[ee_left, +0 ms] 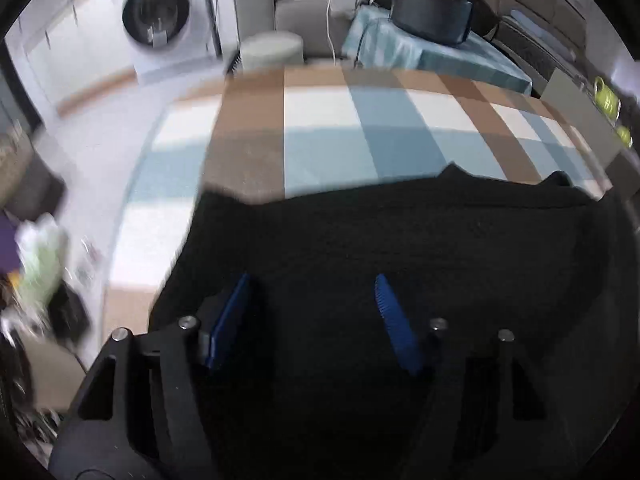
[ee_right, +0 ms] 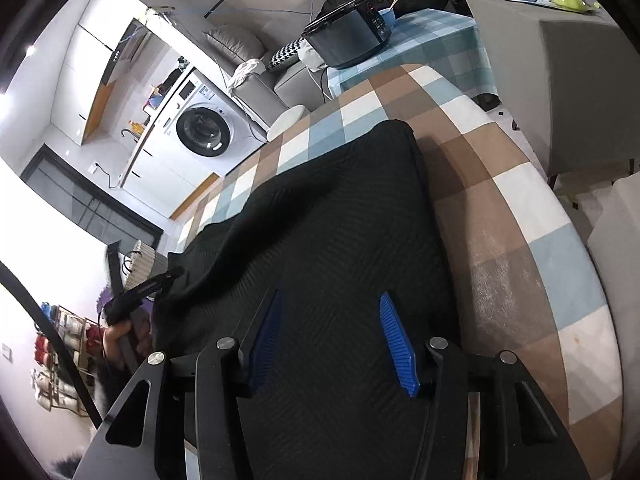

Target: Fold small clothes

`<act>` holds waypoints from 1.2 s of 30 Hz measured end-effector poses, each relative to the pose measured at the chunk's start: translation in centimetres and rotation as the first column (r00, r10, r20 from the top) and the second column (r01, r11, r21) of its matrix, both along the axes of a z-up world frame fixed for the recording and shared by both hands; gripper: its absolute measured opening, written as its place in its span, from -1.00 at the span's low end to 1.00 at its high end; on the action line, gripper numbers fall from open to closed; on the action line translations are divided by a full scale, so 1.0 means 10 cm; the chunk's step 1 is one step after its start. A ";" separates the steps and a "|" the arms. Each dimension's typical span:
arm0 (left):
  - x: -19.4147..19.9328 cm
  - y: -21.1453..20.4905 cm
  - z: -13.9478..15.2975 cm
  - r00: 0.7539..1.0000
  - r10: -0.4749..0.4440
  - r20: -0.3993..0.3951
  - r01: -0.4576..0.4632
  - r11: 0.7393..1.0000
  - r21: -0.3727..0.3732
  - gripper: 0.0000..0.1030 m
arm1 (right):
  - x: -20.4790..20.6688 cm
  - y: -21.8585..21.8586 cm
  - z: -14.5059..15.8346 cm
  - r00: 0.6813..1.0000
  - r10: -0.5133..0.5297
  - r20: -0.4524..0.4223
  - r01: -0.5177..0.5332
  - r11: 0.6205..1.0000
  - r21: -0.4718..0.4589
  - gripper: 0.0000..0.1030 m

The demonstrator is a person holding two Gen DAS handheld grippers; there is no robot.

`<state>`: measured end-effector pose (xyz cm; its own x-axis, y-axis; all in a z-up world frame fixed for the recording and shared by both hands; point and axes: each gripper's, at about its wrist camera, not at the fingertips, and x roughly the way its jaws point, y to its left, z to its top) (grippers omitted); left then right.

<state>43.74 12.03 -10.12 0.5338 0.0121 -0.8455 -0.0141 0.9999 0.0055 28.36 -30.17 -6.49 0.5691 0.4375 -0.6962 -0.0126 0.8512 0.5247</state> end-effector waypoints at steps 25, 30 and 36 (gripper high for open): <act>-0.30 0.68 0.35 0.976 0.201 0.081 -0.177 0.956 -0.234 -0.36 | -0.07 -0.07 -0.04 1.000 -0.016 -0.018 0.017 1.000 0.017 0.01; -0.87 0.74 0.50 0.978 0.176 0.112 -0.147 0.962 -0.231 0.19 | -0.28 -0.13 -0.09 0.999 -0.013 -0.036 0.013 1.000 0.016 0.03; -1.87 0.77 0.44 0.981 0.184 0.066 -0.168 0.966 -0.198 0.21 | -0.67 -0.22 -0.20 0.998 -0.013 -0.064 0.015 1.000 0.025 0.04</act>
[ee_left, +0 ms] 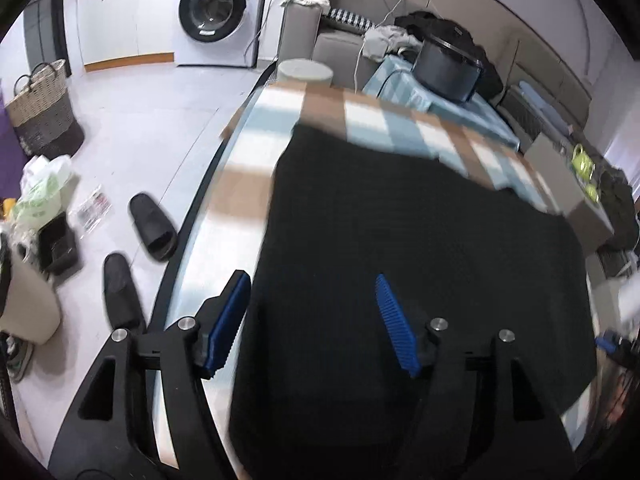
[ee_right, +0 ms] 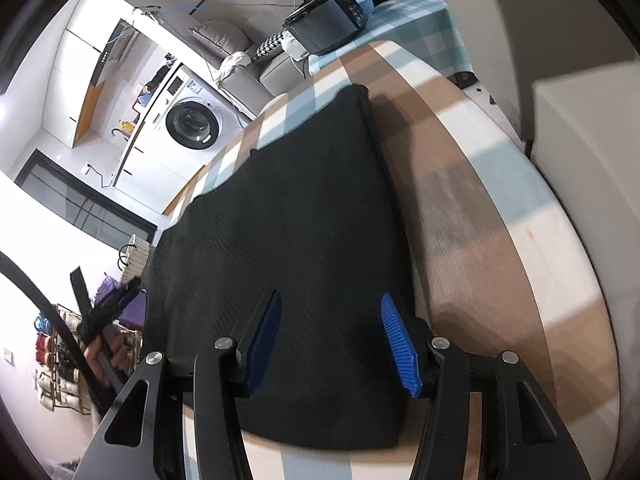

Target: Fold small clothes

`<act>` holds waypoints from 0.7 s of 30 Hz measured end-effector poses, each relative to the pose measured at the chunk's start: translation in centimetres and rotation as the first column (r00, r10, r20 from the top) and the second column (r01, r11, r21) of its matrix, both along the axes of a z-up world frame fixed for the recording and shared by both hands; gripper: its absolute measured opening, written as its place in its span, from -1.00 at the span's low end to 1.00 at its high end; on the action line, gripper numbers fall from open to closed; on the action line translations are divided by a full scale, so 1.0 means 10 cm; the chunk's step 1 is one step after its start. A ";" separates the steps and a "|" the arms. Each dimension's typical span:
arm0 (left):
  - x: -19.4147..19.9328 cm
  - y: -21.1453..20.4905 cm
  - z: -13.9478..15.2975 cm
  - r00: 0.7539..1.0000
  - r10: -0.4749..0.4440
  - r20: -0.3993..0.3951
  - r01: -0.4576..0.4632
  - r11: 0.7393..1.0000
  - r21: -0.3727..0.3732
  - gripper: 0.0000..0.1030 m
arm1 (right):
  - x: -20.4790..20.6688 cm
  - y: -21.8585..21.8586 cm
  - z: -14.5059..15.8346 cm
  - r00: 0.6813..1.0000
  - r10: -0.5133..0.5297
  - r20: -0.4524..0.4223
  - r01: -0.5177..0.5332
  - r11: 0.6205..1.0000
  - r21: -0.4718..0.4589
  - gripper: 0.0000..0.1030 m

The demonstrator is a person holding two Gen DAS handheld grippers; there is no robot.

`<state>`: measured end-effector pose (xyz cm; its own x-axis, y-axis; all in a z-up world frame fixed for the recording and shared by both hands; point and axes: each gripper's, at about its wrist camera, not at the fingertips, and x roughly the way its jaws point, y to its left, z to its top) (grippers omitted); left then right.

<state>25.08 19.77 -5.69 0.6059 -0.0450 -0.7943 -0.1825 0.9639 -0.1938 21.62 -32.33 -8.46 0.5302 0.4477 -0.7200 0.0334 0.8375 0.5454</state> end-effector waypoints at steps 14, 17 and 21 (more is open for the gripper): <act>-1.02 -0.09 -0.39 0.995 0.061 -0.074 -0.066 0.996 -0.068 0.01 | -0.29 0.16 -0.05 0.999 0.043 -0.003 -0.043 0.999 -0.011 0.09; -0.96 -0.15 -0.38 0.999 0.030 -0.041 -0.033 0.996 -0.087 -0.73 | -0.29 0.22 -0.03 0.998 0.064 0.011 -0.064 0.997 -0.036 0.09; -1.04 -0.26 -0.23 0.999 0.023 0.025 -0.022 0.999 -0.036 -0.94 | -0.24 0.27 -0.06 0.998 0.060 0.013 -0.059 0.995 -0.085 0.09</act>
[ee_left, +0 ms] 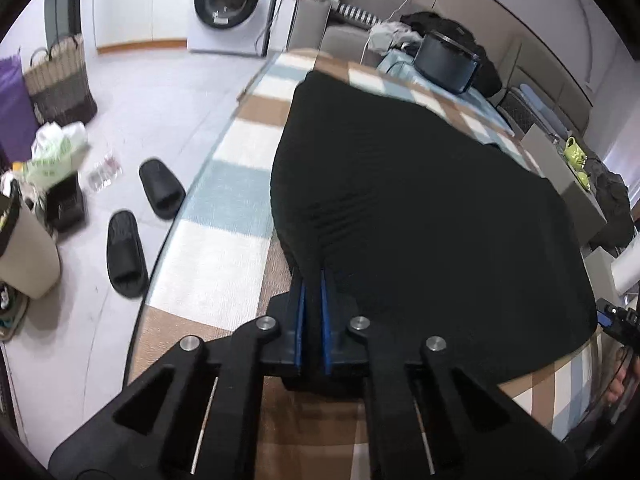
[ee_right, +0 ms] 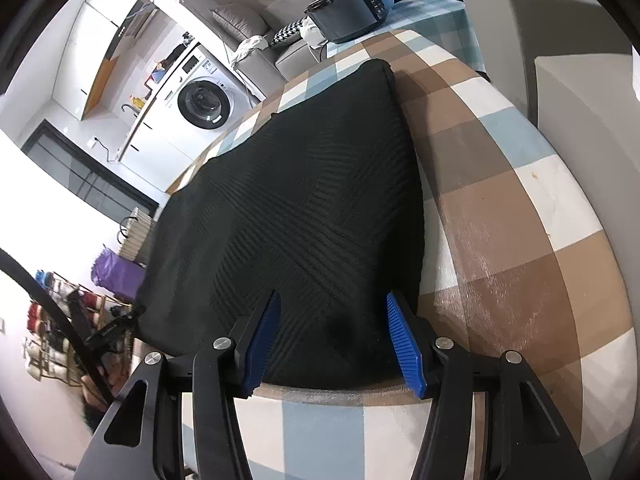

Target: Fold small clothes

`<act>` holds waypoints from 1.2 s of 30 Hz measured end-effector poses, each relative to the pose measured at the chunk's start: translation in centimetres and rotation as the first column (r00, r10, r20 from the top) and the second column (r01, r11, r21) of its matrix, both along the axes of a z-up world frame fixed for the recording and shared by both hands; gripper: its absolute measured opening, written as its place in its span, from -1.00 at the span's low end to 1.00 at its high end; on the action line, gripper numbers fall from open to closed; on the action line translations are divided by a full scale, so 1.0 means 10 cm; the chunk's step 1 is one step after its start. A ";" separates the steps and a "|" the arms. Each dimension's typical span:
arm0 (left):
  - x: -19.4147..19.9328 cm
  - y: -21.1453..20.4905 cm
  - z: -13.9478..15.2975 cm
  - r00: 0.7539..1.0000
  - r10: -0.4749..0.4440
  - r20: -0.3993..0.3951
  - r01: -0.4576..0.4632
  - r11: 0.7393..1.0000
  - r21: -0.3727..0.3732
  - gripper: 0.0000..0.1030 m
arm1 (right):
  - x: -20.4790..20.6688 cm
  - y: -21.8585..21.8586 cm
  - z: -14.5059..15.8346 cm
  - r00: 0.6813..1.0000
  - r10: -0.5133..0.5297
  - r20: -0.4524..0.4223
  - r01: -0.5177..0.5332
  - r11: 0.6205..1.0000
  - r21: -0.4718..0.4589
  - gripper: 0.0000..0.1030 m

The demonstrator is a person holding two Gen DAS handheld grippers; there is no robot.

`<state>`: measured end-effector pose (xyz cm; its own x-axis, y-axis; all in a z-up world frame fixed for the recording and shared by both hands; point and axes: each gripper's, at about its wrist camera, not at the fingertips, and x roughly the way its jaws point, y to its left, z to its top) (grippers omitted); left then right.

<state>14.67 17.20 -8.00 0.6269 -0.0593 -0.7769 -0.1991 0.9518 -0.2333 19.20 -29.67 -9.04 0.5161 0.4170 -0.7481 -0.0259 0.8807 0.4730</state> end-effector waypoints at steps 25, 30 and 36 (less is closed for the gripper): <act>-0.77 0.17 0.22 0.999 0.033 0.002 -0.033 0.997 -0.066 -0.94 | -0.08 0.09 0.22 0.995 0.041 0.095 -0.034 0.997 -0.066 0.03; -0.94 0.19 0.37 0.998 0.055 0.035 -0.054 0.998 -0.045 -0.36 | -0.09 0.31 0.24 0.990 0.095 0.108 -0.088 0.994 -0.069 0.03; -1.06 -0.03 0.48 0.997 0.029 0.074 -0.026 0.999 -0.039 0.03 | -0.12 0.67 0.17 0.981 0.161 0.112 -0.153 0.985 -0.074 0.03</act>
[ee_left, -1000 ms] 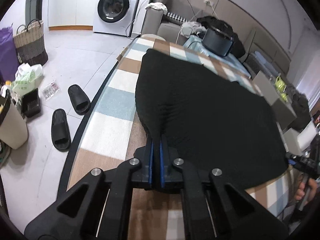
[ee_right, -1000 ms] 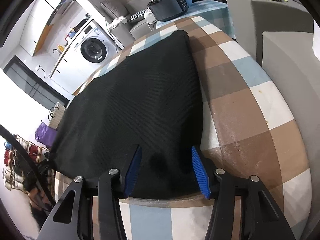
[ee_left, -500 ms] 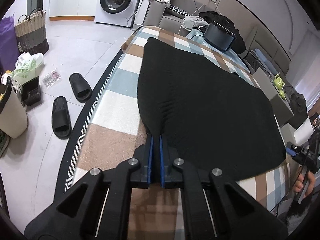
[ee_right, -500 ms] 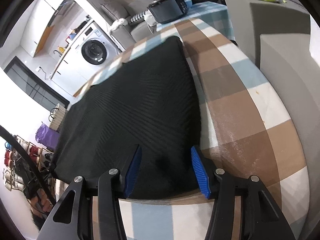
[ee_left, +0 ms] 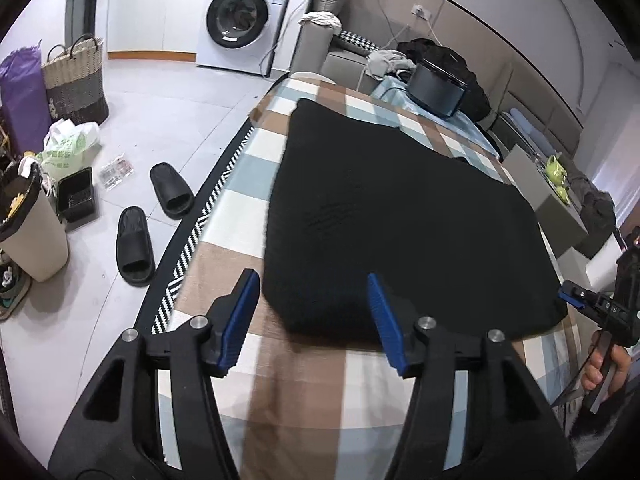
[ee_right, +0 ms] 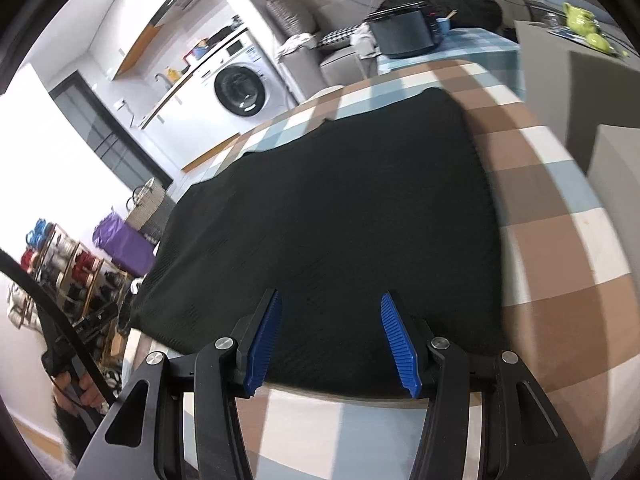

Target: Fold small clothes

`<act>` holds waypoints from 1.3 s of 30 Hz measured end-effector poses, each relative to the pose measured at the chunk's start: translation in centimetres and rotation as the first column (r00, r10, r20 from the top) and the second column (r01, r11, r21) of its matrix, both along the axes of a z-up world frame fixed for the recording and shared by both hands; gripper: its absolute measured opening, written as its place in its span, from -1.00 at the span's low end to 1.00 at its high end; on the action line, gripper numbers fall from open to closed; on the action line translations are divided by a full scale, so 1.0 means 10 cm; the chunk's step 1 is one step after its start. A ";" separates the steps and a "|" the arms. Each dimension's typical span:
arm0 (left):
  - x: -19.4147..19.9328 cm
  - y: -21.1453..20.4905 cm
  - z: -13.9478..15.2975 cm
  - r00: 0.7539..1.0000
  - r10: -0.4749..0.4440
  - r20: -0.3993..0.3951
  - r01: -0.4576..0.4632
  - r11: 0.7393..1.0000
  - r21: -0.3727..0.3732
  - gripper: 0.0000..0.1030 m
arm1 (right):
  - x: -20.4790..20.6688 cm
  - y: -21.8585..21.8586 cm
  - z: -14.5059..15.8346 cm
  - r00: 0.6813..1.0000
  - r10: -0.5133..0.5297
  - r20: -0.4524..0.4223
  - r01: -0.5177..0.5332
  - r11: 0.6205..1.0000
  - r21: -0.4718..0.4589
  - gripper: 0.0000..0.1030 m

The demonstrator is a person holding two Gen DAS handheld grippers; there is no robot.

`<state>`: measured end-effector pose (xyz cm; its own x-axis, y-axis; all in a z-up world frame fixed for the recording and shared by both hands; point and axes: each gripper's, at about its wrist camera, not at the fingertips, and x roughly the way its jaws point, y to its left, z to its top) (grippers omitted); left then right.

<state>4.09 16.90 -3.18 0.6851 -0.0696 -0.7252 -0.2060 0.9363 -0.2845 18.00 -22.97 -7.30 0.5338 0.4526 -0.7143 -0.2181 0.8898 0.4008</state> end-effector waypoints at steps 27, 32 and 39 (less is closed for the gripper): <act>0.20 -0.79 -0.46 0.983 -0.145 -0.115 0.153 0.987 0.057 0.07 | -0.06 0.92 -0.26 0.984 0.175 0.027 -0.171 0.978 -0.117 0.03; 0.22 -0.78 -0.45 0.981 -0.152 -0.119 0.159 0.986 0.054 0.13 | 0.09 1.14 -0.33 0.978 0.209 0.025 -0.205 0.972 -0.118 0.03; 0.23 -0.75 -0.45 0.980 -0.159 -0.118 0.165 0.985 0.044 0.14 | 0.01 1.04 -0.40 0.976 0.217 -0.002 -0.216 0.972 -0.091 -0.19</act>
